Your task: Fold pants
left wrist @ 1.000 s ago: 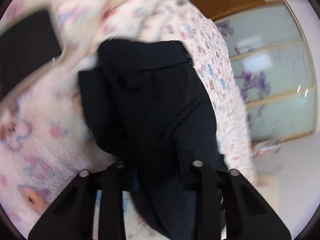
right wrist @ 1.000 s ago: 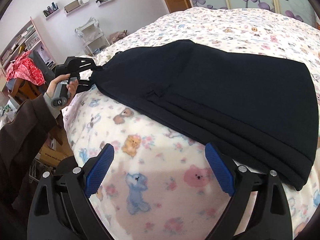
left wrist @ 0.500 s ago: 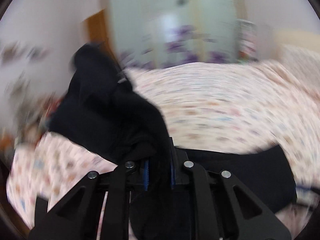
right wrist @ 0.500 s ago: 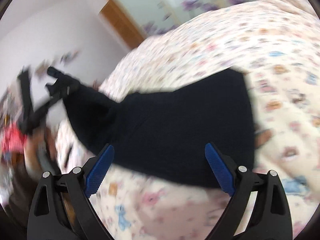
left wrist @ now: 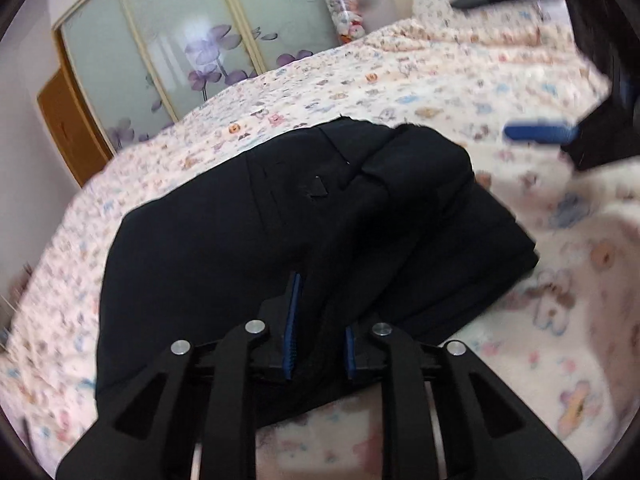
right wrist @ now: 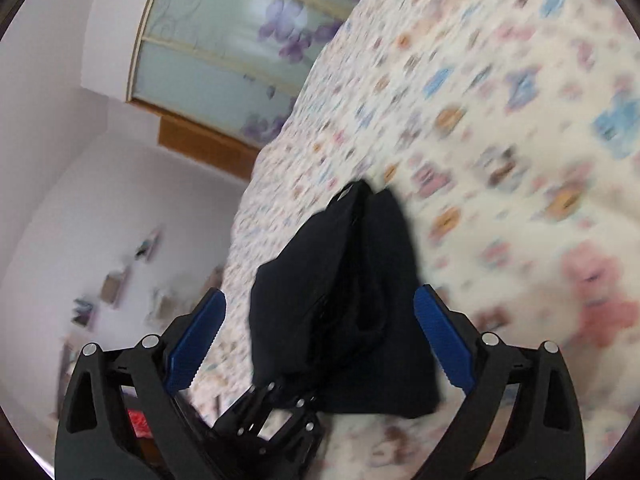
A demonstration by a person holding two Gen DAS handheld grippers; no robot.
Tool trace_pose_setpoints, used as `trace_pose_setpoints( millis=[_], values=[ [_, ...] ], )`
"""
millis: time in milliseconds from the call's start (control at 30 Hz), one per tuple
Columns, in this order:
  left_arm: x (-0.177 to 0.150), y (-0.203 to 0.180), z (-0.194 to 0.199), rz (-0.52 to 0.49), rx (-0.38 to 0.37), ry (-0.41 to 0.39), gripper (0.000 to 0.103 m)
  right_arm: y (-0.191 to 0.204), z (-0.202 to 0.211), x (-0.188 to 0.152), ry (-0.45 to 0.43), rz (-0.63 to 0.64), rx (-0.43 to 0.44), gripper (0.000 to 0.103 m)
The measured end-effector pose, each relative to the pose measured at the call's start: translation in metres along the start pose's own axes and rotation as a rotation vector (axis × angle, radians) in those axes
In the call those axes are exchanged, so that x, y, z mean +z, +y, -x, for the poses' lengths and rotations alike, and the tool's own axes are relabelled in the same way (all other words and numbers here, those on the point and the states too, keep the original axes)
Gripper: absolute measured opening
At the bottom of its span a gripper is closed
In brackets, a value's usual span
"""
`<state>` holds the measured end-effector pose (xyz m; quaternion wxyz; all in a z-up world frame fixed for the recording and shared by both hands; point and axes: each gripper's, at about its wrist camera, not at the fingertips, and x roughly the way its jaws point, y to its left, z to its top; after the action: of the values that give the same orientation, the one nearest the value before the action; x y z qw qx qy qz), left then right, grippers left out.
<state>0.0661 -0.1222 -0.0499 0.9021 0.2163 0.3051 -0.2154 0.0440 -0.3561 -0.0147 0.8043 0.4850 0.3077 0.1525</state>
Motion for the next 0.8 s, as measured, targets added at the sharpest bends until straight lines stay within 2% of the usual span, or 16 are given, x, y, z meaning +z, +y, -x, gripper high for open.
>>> trace_pose_setpoints(
  millis=[33, 67, 100, 133, 167, 200, 267, 300, 433, 500, 567, 667, 800],
  values=[
    [-0.001, 0.002, 0.008, 0.025, -0.035, -0.006, 0.028, 0.003, -0.010, -0.002, 0.038, 0.013, 0.015, 0.092],
    [-0.003, 0.003, 0.014, 0.039, -0.064, -0.011, 0.044, 0.006, -0.015, -0.006, 0.063, 0.028, 0.016, 0.092],
    [-0.007, 0.001, 0.023, 0.056, -0.095, -0.020, 0.076, 0.008, -0.019, -0.007, 0.080, 0.042, 0.013, 0.092],
    [-0.013, 0.007, 0.035, 0.096, -0.138, -0.054, 0.093, 0.011, -0.025, -0.009, 0.098, 0.066, 0.000, 0.092],
    [-0.012, 0.006, 0.040, 0.127, -0.167, -0.086, 0.101, 0.014, -0.029, -0.011, 0.107, 0.084, -0.021, 0.092],
    [-0.017, 0.016, 0.051, 0.186, -0.229, -0.127, 0.101, 0.015, -0.030, -0.011, 0.110, 0.091, -0.040, 0.092],
    [-0.022, 0.035, 0.056, 0.310, -0.278, -0.159, 0.101, 0.014, -0.033, -0.012, 0.110, 0.096, -0.073, 0.092],
    [-0.022, 0.042, 0.055, 0.352, -0.273, -0.167, 0.101, 0.011, -0.035, -0.009, 0.111, 0.095, -0.079, 0.092],
    [-0.037, 0.084, 0.039, 0.605, -0.136, -0.153, 0.101, 0.003, -0.045, -0.010, 0.120, 0.111, -0.141, 0.092],
    [-0.048, 0.095, 0.037, 0.664, -0.130, -0.157, 0.101, -0.002, -0.050, -0.013, 0.134, 0.120, -0.160, 0.091],
    [-0.051, 0.094, 0.040, 0.647, -0.112, -0.164, 0.101, 0.001, -0.051, -0.016, 0.141, 0.149, -0.171, 0.089],
    [-0.042, 0.081, 0.037, 0.574, -0.032, -0.121, 0.101, 0.010, -0.054, -0.019, 0.139, 0.221, -0.190, 0.082],
    [-0.036, 0.069, 0.034, 0.497, 0.039, -0.072, 0.101, 0.016, -0.060, -0.021, 0.129, 0.300, -0.221, 0.081]
  ],
)
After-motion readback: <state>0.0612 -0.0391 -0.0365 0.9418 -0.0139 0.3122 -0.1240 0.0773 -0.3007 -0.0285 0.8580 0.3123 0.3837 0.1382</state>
